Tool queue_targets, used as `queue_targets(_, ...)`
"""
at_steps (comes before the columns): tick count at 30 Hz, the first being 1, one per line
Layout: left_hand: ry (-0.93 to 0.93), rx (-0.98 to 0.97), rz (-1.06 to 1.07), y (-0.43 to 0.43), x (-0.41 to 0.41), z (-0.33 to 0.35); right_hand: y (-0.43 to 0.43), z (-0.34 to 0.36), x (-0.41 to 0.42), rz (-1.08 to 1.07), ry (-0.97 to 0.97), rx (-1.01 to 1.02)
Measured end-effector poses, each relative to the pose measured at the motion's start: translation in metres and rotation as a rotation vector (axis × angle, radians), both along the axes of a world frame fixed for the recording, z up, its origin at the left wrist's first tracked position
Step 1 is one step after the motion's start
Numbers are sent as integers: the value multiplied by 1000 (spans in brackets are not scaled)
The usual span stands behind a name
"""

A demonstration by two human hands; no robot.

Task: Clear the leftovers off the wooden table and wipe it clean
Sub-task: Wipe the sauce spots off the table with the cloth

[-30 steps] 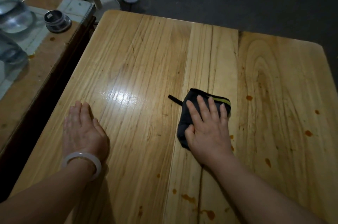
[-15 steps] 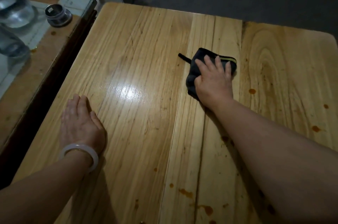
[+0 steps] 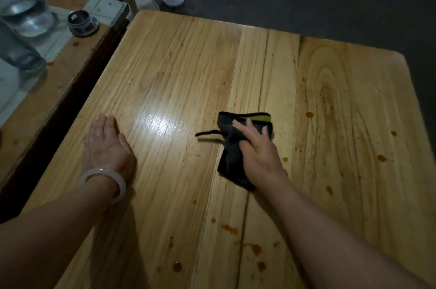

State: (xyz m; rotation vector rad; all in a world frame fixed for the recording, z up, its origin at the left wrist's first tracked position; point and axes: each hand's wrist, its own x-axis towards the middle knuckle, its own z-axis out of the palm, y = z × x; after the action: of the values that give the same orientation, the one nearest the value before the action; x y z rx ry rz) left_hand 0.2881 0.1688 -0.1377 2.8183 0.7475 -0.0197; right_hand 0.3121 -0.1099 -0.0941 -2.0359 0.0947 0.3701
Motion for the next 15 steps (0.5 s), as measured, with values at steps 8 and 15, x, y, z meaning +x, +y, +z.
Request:
queue_targets(8,12,-211,40,-1,11,30,-8,50,-12,-481,290,964)
queue_targets(15,200,-1163,-217,-124,-4,124,-1,65,-25,-397,332,1082)
